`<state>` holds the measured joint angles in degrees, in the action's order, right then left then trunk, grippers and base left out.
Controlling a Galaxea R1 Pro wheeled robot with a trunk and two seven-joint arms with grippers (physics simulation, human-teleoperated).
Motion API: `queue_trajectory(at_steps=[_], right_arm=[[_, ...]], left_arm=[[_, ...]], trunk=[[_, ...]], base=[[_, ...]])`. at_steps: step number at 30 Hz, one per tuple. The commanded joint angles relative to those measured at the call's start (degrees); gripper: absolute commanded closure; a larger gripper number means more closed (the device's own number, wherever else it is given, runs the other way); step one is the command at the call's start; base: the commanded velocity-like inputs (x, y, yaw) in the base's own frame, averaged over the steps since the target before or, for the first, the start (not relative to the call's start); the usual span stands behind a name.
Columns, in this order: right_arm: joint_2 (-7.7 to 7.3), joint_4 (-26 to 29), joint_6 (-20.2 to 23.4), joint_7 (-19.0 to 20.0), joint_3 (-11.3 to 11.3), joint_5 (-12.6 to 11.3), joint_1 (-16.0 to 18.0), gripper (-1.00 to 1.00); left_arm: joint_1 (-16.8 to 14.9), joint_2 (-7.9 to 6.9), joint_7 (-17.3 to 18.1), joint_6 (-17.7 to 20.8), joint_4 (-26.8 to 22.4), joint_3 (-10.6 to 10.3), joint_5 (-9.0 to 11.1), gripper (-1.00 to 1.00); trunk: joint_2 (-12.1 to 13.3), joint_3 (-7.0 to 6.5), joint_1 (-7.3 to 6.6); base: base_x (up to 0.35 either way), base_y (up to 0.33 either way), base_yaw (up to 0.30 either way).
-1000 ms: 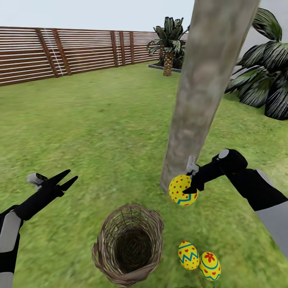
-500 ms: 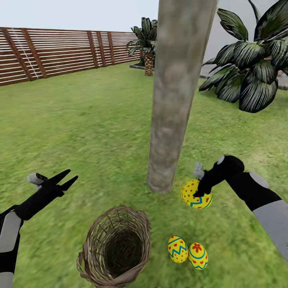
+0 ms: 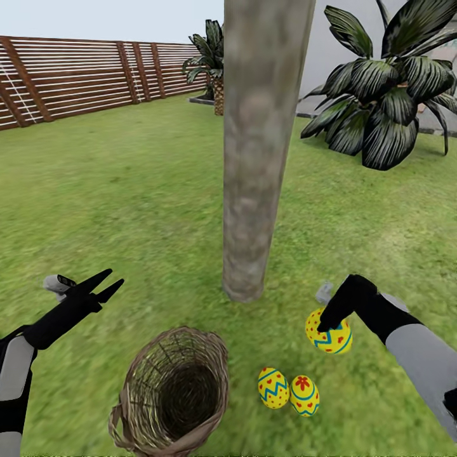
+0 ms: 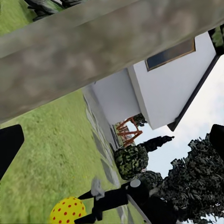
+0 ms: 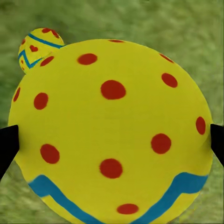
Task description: Take the three Easter eggs out of the wicker basket on the lawn in the garden, then place them on the lawn next to a single tree (choose any tree) so that all three eggs are next to the same tree and none are left in the basket.
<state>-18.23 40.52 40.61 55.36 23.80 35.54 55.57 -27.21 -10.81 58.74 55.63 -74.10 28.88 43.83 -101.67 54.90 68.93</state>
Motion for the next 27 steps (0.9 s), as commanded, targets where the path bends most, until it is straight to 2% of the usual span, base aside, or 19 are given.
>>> queue_trajectory(at_steps=[1, 3, 4, 5, 7, 8, 11, 13, 14, 17, 19, 23, 25, 27], right_arm=[[-0.04, -0.9, -1.5, -0.3, -2.3, -1.6, -0.5, 1.0], [-0.03, -2.9, -4.5, -3.9, -6.5, -3.7, -1.0, 1.0], [0.01, -4.6, -6.0, -7.1, -8.3, -4.3, -1.1, 1.0], [0.04, -6.1, -6.8, -8.9, -8.9, -4.9, -1.2, 1.0], [0.35, -9.5, -8.7, -12.2, -9.4, -7.4, -1.2, 1.0], [0.78, -10.8, -10.7, -15.2, -9.5, -8.6, -1.2, 1.0], [1.22, -12.2, -13.8, -23.7, -9.6, -10.1, -1.2, 1.0], [1.23, -12.8, -14.6, -25.4, -9.7, -11.7, -1.2, 1.0], [1.21, -12.8, -15.4, -26.0, -9.8, -12.1, -1.2, 1.0], [1.79, -16.1, -23.3, -32.3, -10.5, -12.6, -1.4, 1.0], [3.05, -17.6, -25.0, -35.2, -10.7, -12.7, -1.7, 1.0], [4.67, -19.0, -25.4, -36.6, -10.9, -12.8, -1.9, 1.0], [5.44, -20.5, -25.4, -39.2, -13.1, -13.0, -2.1, 1.0], [5.67, -21.9, -25.3, -40.8, -17.1, -13.0, -2.1, 1.0]], left_arm=[[0.0, 0.0, 0.1, 0.3, 0.0, 0.0, 0.0, -1.0], [0.0, 0.0, 0.1, 0.3, 0.0, 0.0, 0.0, -1.0], [0.0, 0.0, 0.1, 0.3, 0.0, 0.0, 0.0, -1.0], [0.0, 0.0, 0.1, 0.3, 0.0, 0.0, 0.0, -1.0], [0.0, 0.0, 0.1, 0.3, 0.0, 0.0, 0.0, -1.0], [0.0, 0.0, 0.1, 0.3, 0.2, 0.0, 0.0, -1.0], [0.0, -0.07, 0.2, 0.3, 1.2, 0.2, 0.0, -1.0], [0.0, -0.09, 0.2, 0.3, 1.4, 0.3, 0.0, -1.0], [0.0, -0.13, 0.2, 0.3, 1.4, 0.3, 0.0, -1.0], [0.0, -0.11, 0.2, 0.3, 1.5, 0.3, 0.0, -1.0], [0.0, -0.09, 0.1, 0.3, 1.5, 0.3, -0.1, -1.0], [0.0, -0.09, 0.1, 0.3, 1.5, 0.3, -0.1, -1.0], [0.0, -0.09, 0.1, 0.3, 1.5, 0.3, -0.1, -1.0], [0.0, -0.09, 0.1, 0.3, 1.5, 0.3, -0.1, -1.0]], trunk=[[0.0, 0.14, -0.01], [0.0, 0.32, -0.01], [0.0, 0.42, -0.01], [0.0, 0.51, -0.01], [0.0, 0.69, -0.01], [0.0, 0.79, -0.01], [0.0, 1.06, -0.01], [0.0, 1.25, -0.01], [0.0, 1.34, -0.01], [0.0, 1.62, -0.01], [0.0, 1.81, -0.01], [0.0, 2.18, -0.01], [0.0, 2.36, -0.01], [0.0, 2.55, -0.01]], base=[[0.0, 0.0, -0.002], [0.0, 0.0, -0.001], [0.0, 0.0, 0.0], [0.0, 0.0, 0.0], [0.0, 0.0, 0.0], [0.0, 0.0, 0.0], [0.0, 0.0, 0.0], [0.0, 0.0, 0.0], [0.0, 0.0, 0.0], [0.0, 0.0, 0.0], [0.0, 0.0, 0.0], [0.0, 0.0, 0.0], [0.0, 0.0, 0.0], [0.0, 0.0, 0.0]])
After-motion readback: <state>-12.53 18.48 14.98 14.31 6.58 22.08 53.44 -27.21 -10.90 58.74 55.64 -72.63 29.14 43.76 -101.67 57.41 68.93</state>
